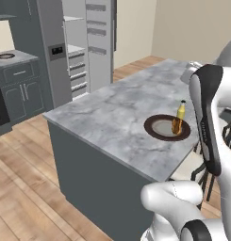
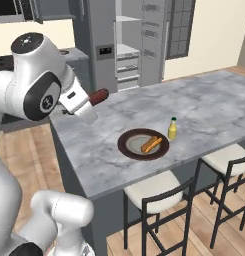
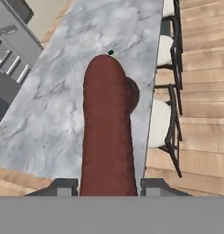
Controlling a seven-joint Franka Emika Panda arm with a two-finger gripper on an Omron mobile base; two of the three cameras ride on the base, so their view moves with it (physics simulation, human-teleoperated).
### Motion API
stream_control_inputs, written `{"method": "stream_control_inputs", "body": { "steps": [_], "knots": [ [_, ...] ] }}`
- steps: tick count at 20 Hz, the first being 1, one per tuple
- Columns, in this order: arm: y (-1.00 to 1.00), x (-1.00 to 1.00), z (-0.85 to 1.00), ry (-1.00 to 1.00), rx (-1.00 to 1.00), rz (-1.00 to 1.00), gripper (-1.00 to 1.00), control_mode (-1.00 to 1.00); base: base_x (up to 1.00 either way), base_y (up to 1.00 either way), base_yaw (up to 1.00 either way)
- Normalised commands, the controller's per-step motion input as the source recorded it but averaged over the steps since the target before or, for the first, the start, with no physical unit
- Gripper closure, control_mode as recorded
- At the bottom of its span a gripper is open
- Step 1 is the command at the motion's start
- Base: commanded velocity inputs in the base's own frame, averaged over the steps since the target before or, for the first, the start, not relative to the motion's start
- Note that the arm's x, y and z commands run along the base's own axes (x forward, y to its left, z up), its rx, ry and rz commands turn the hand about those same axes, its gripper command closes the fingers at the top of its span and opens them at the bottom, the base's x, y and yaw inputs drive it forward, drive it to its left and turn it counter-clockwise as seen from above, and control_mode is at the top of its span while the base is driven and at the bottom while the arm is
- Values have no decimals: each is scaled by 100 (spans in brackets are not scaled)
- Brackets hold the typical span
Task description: Move the hot dog bun to the plate on the dining table and place the condiment next to that plate. Then navigate to the fridge and take the sausage and place it on the plate as well.
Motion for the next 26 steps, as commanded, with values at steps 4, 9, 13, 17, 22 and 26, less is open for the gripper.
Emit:
{"method": "stream_control_inputs", "body": {
  "steps": [4,9,13,17,22,26],
  "knots": [
    [-30,36,-78,27,9,-1,100,-100,0,0,0],
    [-6,48,-82,28,0,0,100,-100,0,0,0],
    [-14,80,-65,14,0,0,100,-100,0,0,0],
    [-23,75,-56,6,0,0,100,-100,0,0,0],
    [-22,63,-62,0,0,0,100,-100,0,0,0],
    [-19,61,-58,0,0,0,100,-100,0,0,0]
  ]
}}
